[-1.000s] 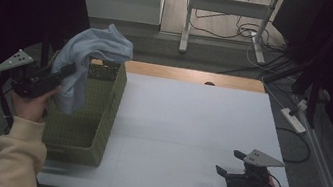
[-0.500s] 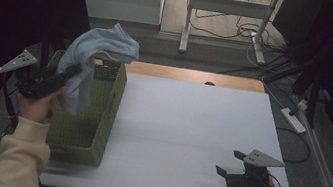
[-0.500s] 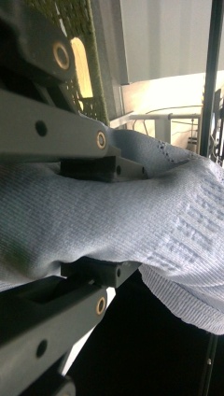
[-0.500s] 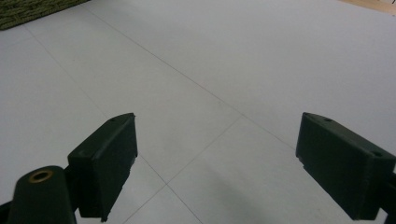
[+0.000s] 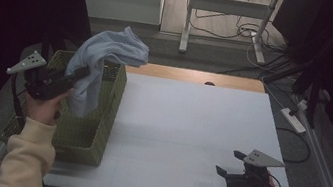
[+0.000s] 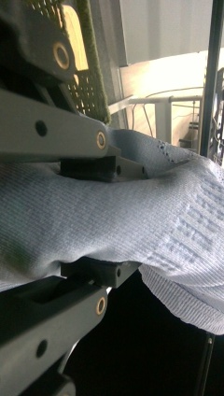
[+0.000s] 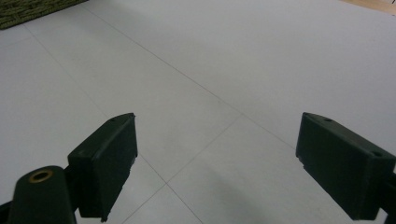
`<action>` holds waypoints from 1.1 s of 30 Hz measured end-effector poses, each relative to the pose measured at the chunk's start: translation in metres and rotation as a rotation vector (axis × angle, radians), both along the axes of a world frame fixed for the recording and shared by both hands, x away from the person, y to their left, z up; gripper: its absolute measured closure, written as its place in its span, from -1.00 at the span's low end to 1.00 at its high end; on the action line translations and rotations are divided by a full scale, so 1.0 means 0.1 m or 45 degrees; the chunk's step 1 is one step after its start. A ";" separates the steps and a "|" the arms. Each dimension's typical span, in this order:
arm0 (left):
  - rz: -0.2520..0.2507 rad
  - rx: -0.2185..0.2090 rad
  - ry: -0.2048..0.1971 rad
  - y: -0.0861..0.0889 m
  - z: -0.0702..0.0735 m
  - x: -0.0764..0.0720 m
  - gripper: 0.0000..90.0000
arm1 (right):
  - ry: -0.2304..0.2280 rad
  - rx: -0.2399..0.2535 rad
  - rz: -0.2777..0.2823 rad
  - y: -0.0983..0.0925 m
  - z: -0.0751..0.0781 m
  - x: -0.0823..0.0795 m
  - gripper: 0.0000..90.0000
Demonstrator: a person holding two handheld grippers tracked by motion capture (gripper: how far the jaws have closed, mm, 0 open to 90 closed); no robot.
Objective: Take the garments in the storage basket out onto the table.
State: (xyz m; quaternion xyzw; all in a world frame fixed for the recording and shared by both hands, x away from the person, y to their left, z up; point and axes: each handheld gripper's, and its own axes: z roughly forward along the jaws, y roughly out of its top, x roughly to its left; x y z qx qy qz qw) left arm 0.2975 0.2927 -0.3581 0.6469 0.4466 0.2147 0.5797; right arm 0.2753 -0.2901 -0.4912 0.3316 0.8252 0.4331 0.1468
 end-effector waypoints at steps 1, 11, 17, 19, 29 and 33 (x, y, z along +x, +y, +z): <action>-0.004 -0.002 -0.001 -0.01 0.00 0.00 0.38 | 0.000 0.000 -0.001 0.00 0.00 0.00 -0.72; -0.039 -0.011 -0.007 -0.10 0.00 0.00 0.38 | -0.001 -0.003 -0.002 0.00 0.00 0.00 -0.72; -0.068 -0.036 -0.004 -0.14 0.00 0.01 0.38 | -0.002 -0.003 -0.002 0.00 0.00 0.00 -0.72; -0.078 -0.043 -0.001 -0.15 -0.01 0.01 0.38 | -0.001 -0.003 -0.002 -0.01 0.00 0.00 -0.72; -0.112 -0.041 -0.006 -0.24 0.00 0.01 0.38 | 0.000 -0.005 -0.003 -0.01 0.00 0.00 -0.72; -0.117 -0.038 -0.010 -0.28 0.00 0.01 0.38 | 0.000 -0.003 -0.001 0.00 0.00 0.00 -0.72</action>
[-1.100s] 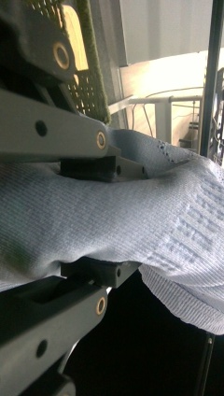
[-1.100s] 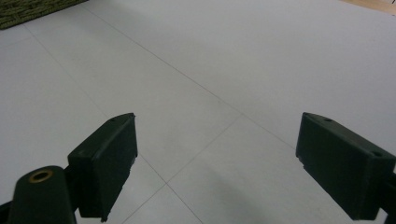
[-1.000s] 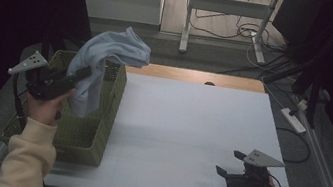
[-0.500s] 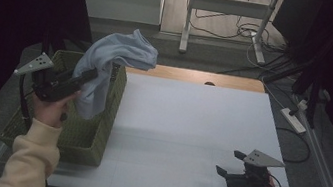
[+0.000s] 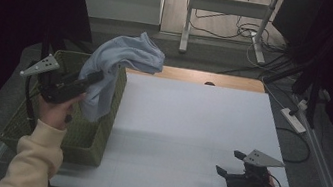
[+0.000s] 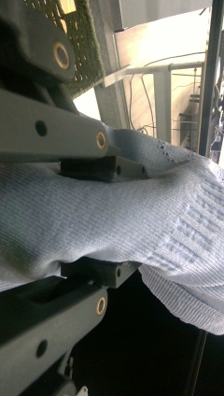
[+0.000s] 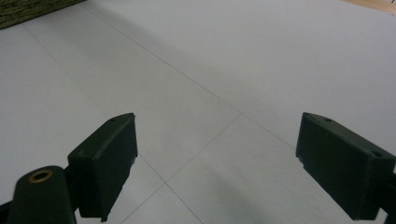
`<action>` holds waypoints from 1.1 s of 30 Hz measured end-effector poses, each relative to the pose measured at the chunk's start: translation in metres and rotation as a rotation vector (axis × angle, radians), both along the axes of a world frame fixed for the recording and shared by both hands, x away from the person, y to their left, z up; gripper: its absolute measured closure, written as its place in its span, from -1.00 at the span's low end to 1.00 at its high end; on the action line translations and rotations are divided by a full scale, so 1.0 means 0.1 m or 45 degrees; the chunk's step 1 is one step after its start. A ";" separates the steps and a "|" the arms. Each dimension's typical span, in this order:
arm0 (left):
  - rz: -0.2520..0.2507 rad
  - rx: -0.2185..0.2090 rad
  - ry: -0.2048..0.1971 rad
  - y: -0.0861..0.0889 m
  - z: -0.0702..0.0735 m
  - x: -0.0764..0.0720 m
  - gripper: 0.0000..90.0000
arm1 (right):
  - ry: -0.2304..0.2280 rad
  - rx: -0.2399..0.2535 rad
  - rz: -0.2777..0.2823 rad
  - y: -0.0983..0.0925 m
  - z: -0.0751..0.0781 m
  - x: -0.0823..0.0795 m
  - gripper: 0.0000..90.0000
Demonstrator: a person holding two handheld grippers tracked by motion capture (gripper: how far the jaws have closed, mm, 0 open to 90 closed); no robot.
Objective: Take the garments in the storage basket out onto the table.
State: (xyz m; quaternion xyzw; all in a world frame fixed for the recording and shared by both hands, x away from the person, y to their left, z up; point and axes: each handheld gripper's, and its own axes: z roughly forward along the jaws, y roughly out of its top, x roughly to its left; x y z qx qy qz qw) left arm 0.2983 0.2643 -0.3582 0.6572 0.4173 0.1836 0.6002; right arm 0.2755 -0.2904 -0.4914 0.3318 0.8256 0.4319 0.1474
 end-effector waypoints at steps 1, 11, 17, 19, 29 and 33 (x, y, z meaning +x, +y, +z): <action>-0.004 0.001 0.001 -0.01 0.00 0.00 0.38 | 0.000 -0.003 -0.001 0.00 0.00 0.00 -0.72; -0.045 0.007 0.004 -0.13 -0.01 0.01 0.38 | 0.002 -0.003 -0.002 0.00 0.00 0.00 -0.72; -0.067 0.013 0.014 -0.20 -0.03 0.02 0.38 | 0.002 -0.004 -0.002 0.00 0.00 0.00 -0.72; -0.074 0.014 0.014 -0.22 -0.04 0.02 0.38 | 0.002 -0.004 -0.001 0.00 0.00 0.00 -0.72; -0.095 0.018 0.020 -0.30 -0.06 0.04 0.38 | 0.003 -0.006 -0.001 0.00 0.00 0.00 -0.72; -0.102 0.018 0.019 -0.33 -0.06 0.04 0.38 | 0.003 -0.006 0.000 0.00 0.00 0.00 -0.72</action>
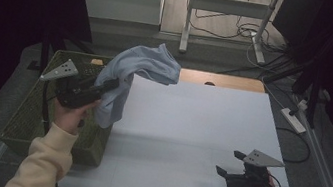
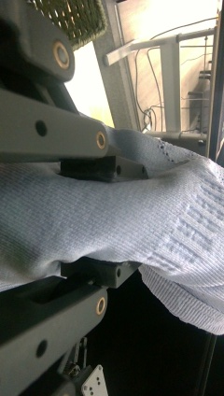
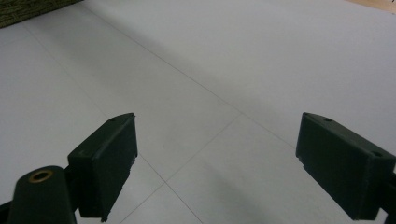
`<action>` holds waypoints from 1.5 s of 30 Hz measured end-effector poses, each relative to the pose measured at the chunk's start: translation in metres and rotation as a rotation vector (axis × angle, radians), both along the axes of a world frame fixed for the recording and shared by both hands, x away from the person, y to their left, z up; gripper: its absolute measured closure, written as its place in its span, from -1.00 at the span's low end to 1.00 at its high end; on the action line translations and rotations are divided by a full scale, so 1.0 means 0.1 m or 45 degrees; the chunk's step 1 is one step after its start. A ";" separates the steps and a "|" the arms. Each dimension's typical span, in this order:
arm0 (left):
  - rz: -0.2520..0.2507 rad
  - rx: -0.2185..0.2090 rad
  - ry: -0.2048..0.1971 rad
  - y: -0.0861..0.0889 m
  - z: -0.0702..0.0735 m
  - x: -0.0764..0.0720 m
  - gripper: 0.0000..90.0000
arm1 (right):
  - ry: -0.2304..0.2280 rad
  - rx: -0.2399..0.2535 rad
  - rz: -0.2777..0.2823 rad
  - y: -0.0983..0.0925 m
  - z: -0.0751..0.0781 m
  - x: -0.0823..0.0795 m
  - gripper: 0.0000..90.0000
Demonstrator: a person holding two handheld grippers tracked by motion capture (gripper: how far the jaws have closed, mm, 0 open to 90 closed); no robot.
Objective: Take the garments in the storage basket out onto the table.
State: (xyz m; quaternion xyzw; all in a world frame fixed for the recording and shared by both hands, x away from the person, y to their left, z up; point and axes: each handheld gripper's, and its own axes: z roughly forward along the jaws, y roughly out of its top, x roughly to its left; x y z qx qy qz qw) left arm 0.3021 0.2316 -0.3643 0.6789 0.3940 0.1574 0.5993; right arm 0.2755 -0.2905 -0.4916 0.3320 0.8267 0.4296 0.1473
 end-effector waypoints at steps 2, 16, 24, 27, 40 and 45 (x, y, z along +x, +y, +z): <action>-0.005 -0.003 -0.002 -0.01 0.00 0.00 0.38 | 0.000 0.001 0.000 0.00 0.00 0.00 -0.72; -0.053 0.004 -0.011 -0.16 0.02 -0.02 0.38 | 0.000 0.002 0.001 0.00 0.00 0.00 -0.72; -0.087 0.011 -0.010 -0.26 0.01 -0.02 0.38 | -0.001 -0.002 0.000 0.00 0.00 0.00 -0.72; -0.096 0.012 -0.008 -0.30 0.00 -0.02 0.38 | -0.001 0.002 0.002 0.00 0.00 0.00 -0.72; -0.135 0.019 -0.004 -0.43 -0.02 -0.02 0.38 | -0.001 0.001 0.002 0.00 0.00 0.00 -0.72; -0.153 0.021 0.005 -0.49 -0.04 -0.01 0.38 | -0.001 0.001 0.002 0.00 0.00 0.00 -0.72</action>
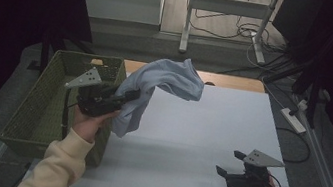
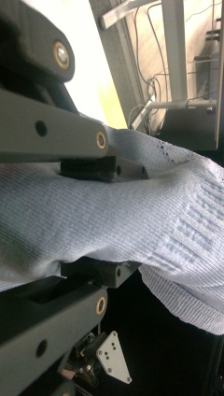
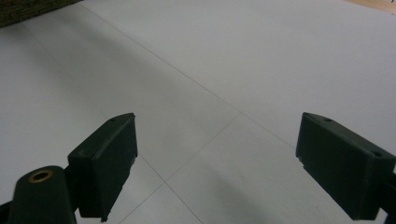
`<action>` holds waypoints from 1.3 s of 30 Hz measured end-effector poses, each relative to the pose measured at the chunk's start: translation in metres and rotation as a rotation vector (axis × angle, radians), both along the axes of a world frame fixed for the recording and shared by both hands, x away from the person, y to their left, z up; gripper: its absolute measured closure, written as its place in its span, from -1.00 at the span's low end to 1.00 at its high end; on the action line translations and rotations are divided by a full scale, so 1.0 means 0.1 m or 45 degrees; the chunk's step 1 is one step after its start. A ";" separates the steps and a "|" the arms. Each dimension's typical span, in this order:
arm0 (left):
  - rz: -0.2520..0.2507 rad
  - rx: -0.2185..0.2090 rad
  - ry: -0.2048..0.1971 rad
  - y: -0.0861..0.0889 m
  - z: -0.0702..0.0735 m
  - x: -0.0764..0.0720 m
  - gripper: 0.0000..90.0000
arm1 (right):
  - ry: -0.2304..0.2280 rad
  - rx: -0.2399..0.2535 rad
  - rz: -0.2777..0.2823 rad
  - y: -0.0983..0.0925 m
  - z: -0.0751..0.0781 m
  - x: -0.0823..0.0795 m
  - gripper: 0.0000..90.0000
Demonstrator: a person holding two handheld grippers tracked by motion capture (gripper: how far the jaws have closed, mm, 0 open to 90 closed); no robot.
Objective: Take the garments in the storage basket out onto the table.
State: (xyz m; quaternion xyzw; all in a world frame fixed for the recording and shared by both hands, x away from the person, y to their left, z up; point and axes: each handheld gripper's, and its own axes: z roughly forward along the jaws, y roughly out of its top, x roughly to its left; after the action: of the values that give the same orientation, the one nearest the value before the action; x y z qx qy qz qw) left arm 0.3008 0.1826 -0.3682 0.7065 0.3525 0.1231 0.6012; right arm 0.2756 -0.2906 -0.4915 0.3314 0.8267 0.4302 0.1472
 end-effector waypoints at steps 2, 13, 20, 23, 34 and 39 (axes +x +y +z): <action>-0.004 0.001 0.004 -0.02 -0.01 0.00 0.38 | 0.000 0.000 0.000 0.00 0.00 0.00 -0.72; -0.027 0.012 0.014 -0.12 -0.05 0.01 0.38 | 0.000 -0.001 0.001 0.00 0.00 0.00 -0.72; -0.039 0.021 0.031 -0.17 -0.08 0.03 0.38 | 0.002 -0.008 0.002 0.00 0.00 0.00 -0.72; -0.047 0.021 0.036 -0.19 -0.09 0.03 0.38 | 0.001 -0.014 0.004 0.00 0.00 0.00 -0.72; -0.061 0.021 0.057 -0.27 -0.15 0.06 0.38 | 0.003 -0.017 0.004 0.00 0.00 0.00 -0.72; -0.071 0.026 0.064 -0.30 -0.17 0.07 0.38 | 0.003 -0.017 0.005 0.00 0.00 0.00 -0.72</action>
State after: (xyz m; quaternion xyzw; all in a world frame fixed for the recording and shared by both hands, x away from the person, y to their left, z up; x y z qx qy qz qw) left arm 0.3074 0.1521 -0.3850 0.7249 0.3465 0.0920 0.5882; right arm 0.2755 -0.2903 -0.4916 0.3293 0.8304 0.4245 0.1477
